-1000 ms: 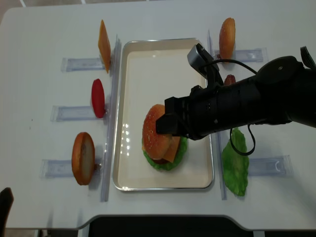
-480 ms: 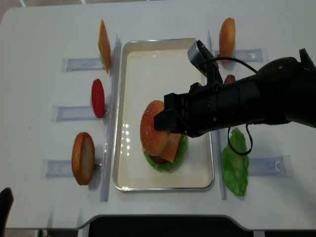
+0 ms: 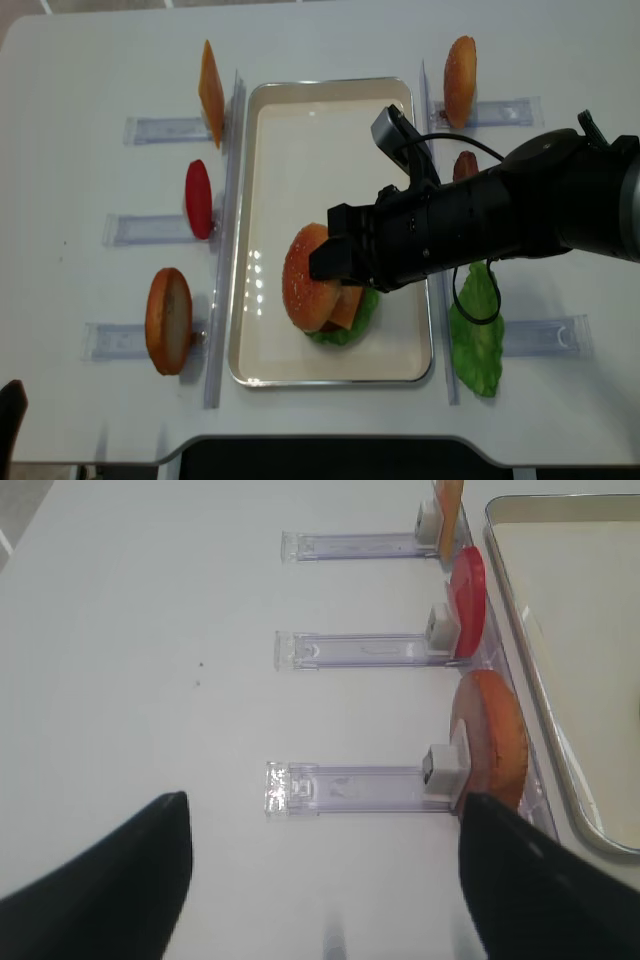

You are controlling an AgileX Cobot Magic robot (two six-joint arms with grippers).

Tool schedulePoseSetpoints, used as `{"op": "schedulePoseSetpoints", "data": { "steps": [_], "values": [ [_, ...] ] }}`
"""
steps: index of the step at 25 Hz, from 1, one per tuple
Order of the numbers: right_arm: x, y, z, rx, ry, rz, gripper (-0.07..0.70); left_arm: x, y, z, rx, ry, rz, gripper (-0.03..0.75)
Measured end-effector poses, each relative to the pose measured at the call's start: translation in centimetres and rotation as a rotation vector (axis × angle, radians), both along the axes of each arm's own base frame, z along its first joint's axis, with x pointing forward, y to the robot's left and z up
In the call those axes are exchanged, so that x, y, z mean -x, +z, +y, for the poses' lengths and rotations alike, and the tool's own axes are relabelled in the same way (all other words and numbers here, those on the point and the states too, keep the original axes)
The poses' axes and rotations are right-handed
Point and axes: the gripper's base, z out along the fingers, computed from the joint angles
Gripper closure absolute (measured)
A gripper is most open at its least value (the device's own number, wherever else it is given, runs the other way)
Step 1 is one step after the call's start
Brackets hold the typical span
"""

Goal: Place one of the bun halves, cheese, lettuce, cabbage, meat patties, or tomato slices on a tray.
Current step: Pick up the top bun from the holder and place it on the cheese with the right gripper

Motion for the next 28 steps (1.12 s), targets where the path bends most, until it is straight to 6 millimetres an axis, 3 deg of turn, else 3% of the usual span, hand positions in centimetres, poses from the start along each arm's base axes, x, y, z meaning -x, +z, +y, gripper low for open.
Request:
{"op": "schedulePoseSetpoints", "data": {
  "steps": [28],
  "values": [
    [-0.43,-0.13,-0.47,0.022,0.005,-0.046,0.459,0.00,0.00,0.00,0.000,0.000,0.000,0.079]
  ]
}}
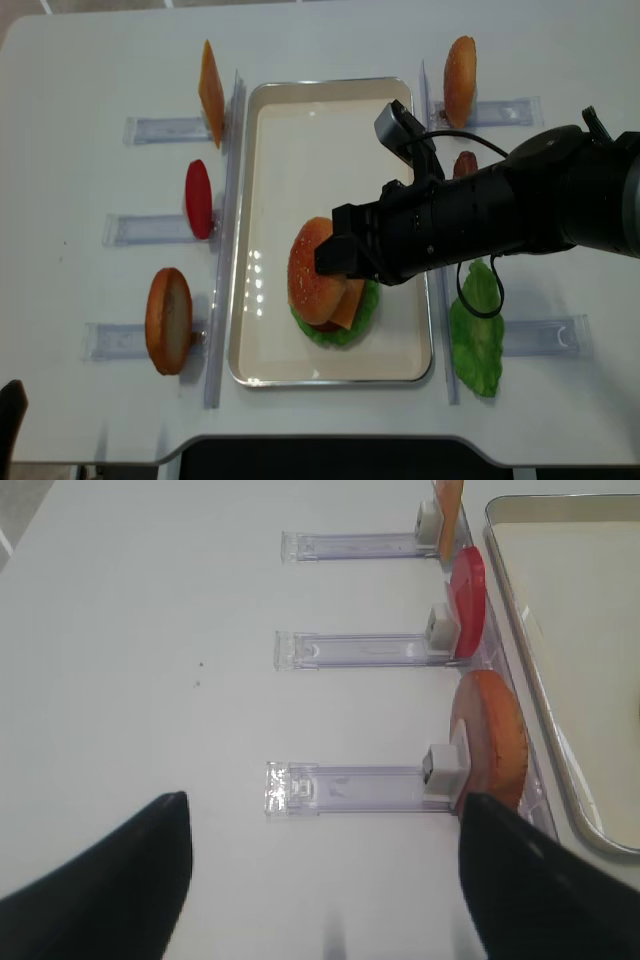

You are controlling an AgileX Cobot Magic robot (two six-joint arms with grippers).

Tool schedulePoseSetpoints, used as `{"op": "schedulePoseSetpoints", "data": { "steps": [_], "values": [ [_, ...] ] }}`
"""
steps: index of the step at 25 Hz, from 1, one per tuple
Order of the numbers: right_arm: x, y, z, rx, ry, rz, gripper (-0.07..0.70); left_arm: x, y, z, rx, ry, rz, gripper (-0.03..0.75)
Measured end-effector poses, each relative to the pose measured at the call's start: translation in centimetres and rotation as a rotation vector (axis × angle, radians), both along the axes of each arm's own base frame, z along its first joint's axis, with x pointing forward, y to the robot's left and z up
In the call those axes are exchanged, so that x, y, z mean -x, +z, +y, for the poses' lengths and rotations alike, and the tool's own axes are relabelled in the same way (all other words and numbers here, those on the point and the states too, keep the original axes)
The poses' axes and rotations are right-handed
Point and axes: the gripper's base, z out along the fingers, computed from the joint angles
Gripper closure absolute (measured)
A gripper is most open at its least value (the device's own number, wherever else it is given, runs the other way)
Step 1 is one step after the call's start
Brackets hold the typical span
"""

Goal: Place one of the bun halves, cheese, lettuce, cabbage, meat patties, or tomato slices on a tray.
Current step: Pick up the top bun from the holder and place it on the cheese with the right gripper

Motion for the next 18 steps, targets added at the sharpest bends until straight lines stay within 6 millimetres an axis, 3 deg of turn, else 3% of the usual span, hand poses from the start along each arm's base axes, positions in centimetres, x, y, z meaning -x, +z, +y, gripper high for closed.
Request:
{"op": "schedulePoseSetpoints", "data": {
  "steps": [5,18],
  "values": [
    [0.03,-0.11,-0.06,0.016,0.011,-0.011,0.433,0.00,0.00,0.00,0.000,0.000,0.000,0.079],
    [-0.55,-0.71,-0.58,0.112,-0.006,-0.099,0.246,0.00,0.00,0.00,0.000,0.000,0.000,0.079]
  ]
}}
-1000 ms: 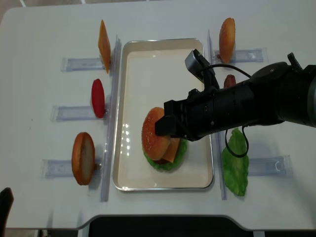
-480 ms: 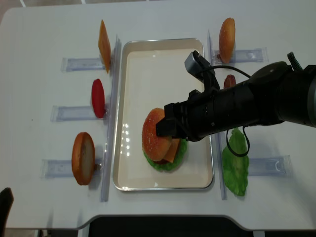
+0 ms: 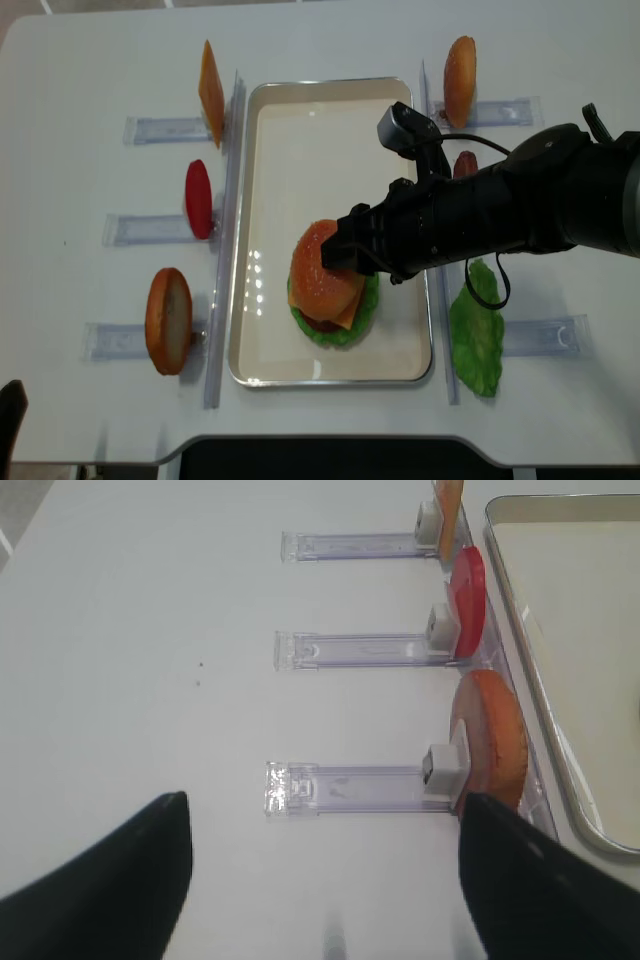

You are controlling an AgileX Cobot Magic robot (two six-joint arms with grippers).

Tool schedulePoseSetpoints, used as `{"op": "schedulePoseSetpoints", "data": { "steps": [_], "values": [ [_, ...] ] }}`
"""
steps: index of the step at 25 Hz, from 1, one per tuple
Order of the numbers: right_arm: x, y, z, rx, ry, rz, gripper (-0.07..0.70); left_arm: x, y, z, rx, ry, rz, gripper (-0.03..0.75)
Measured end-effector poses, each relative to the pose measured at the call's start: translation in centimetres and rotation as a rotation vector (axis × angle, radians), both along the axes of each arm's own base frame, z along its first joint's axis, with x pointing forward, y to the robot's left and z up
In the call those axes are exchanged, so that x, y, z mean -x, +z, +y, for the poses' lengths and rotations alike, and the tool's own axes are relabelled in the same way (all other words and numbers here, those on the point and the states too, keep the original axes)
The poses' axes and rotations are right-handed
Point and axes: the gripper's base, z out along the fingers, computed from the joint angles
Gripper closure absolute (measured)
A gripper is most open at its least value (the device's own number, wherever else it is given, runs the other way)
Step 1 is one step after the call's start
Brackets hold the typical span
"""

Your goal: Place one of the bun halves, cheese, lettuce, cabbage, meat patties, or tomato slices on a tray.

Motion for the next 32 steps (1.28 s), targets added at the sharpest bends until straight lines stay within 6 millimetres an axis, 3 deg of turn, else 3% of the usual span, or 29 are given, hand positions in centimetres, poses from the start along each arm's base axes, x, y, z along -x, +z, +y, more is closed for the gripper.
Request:
{"op": "schedulePoseSetpoints", "data": {
  "steps": [7,13,25,32],
  "values": [
    [-0.2,-0.3,-0.3,0.055,-0.002,-0.039,0.094,0.0,0.0,0.0,0.000,0.000,0.000,0.079],
    [-0.8,-0.2,-1.4,0.114,0.012,-0.099,0.055,0.0,0.0,0.0,0.000,0.000,0.000,0.079],
    [-0.5,7.4,-6.0,0.076,-0.058,-0.378,0.050,0.0,0.0,0.0,0.000,0.000,0.000,0.079],
    [-1.2,8.9,-10.1,0.144,-0.132,-0.451,0.050,0.0,0.0,0.0,0.000,0.000,0.000,0.079]
  ]
}}
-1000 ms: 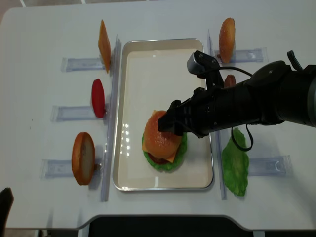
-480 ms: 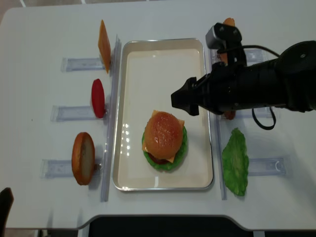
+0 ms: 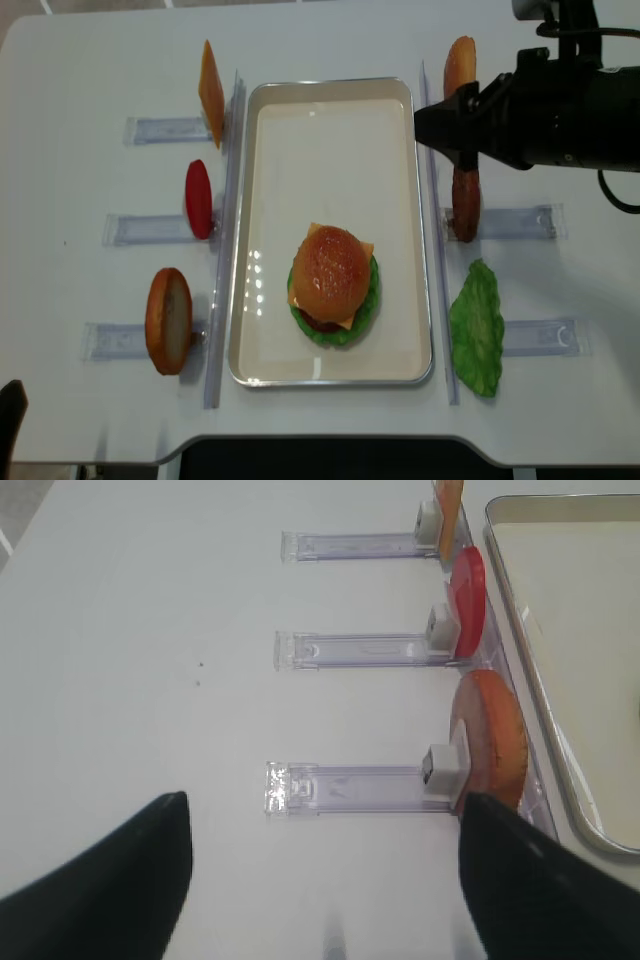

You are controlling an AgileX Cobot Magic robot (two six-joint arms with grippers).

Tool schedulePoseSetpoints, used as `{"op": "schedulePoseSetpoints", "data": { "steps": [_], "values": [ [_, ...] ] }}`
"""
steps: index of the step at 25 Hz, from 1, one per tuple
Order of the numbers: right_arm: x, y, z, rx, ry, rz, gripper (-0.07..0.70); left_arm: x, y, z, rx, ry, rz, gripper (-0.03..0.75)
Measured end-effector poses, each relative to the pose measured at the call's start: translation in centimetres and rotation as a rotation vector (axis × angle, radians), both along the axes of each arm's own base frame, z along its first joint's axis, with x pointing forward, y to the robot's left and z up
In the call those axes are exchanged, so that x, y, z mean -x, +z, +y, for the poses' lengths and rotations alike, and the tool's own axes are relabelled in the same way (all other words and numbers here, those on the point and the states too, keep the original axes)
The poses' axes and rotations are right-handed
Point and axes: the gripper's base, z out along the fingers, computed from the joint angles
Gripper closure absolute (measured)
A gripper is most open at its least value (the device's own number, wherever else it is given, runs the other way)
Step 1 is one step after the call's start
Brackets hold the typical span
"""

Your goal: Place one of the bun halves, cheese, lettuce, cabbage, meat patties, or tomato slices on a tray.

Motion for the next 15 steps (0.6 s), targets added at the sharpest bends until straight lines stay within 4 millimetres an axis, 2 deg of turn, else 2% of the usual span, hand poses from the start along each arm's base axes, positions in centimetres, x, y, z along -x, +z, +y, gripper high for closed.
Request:
{"op": "schedulePoseSetpoints", "data": {
  "steps": [7,15],
  "values": [
    [-1.1,-0.9,-5.2,0.107,-0.154,0.070,0.050,0.0,0.0,0.0,0.000,0.000,0.000,0.079],
    [-0.8,-2.2,-10.9,0.292,-0.303,0.193,0.050,0.0,0.0,0.0,0.000,0.000,0.000,0.079]
  ]
}}
